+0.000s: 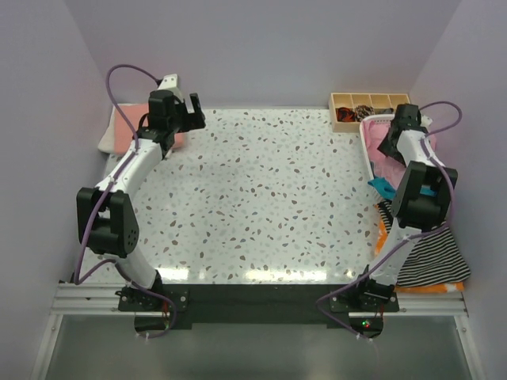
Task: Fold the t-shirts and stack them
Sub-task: Grab crumpled tshirt from bin with the right arm
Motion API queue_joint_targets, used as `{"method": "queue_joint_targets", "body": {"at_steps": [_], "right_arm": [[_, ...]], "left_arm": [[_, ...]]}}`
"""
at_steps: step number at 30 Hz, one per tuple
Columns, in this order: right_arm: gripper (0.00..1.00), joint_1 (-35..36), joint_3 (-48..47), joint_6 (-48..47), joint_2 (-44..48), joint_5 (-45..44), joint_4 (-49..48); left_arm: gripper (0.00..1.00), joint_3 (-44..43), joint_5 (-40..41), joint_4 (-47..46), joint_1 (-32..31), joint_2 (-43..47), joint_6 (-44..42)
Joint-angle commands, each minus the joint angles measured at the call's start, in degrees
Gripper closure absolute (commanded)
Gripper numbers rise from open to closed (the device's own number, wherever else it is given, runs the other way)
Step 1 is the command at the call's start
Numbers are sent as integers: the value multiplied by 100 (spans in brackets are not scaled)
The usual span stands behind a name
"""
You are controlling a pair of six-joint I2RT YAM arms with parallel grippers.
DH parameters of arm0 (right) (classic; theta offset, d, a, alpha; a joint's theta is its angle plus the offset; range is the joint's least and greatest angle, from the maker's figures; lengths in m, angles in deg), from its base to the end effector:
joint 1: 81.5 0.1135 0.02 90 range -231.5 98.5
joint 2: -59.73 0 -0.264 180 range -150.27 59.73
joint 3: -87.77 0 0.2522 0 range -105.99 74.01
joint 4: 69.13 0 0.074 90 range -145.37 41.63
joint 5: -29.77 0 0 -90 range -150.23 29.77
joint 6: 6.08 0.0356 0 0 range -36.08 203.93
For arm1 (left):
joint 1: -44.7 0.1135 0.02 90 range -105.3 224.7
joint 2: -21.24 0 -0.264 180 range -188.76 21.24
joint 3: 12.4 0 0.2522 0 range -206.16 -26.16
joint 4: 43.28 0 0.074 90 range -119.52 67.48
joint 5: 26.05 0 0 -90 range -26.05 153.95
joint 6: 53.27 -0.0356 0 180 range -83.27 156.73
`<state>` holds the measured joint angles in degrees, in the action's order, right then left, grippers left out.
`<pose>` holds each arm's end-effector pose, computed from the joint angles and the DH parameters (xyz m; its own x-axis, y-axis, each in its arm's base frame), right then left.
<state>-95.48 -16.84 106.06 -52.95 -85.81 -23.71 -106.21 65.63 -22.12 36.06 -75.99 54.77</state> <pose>0.4180 -0.1199 0.2364 -0.5464 0.4863 -0.6819 0.7267 0.6801 -0.0972 0.4002 -0.0598 0.3148 -0.4294 -0.2479 -0.8685 -0.0096 0.9628 -0.2700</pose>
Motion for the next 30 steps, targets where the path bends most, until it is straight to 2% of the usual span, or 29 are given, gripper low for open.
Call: {"method": "queue_joint_targets", "body": {"at_steps": [1, 2, 3, 5, 6, 9, 12, 13, 15, 17, 19, 20, 24, 25, 26, 30], "right_arm": [[26, -131, -178, 178, -323, 738, -195], [29, -149, -170, 152, -351, 809, -221], [41, -167, -153, 134, -377, 914, -317], [58, -193, -74, 72, -333, 950, -362], [70, -184, 66, 46, -255, 1028, -493], [78, -184, 592, -68, 245, 1318, -1106], [74, -184, 1023, -147, 878, 1582, -1591], [63, -167, 1121, -148, 1045, 1783, -1688], [54, -149, 1314, -139, 1441, 1890, -1899], [57, -132, 1368, -121, 1652, 1882, -1935], [80, -132, 1368, -113, 1706, 1855, -1900], [100, -132, 1325, -121, 1706, 1847, -1839], [100, -132, 1350, -104, 1732, 1952, -1830], [97, -132, 1324, -86, 1715, 1908, -1787], [54, -132, 1254, -86, 1680, 1804, -1647], [41, -132, 1052, 10, 1373, 1338, -1224]], "left_arm": [[0, 33, -141, -247, 3, 64, 59], [0, 42, -141, -256, 3, 64, 50], [0, 34, -141, -248, 3, 20, 42], [0, 7, -141, -256, 3, -41, 33], [0, -28, -132, -265, 3, -59, 41], [0, -63, -299, -318, 3, -121, 76], [0, -89, -413, -344, 3, -173, 103], [0, -90, -466, -362, 3, -165, 112], [0, -90, -519, -371, 3, -165, 120], [0, -72, -563, -380, 3, -147, 138], [0, -55, -598, -380, 3, -130, 138], [0, -46, -615, -397, 3, -121, 138], [0, 16, -659, -432, 3, -103, 138], [0, 16, -677, -424, 3, -103, 138], [0, 16, -686, -423, -6, -112, 129], [0, 33, -738, -415, 3, -147, 129]]}}
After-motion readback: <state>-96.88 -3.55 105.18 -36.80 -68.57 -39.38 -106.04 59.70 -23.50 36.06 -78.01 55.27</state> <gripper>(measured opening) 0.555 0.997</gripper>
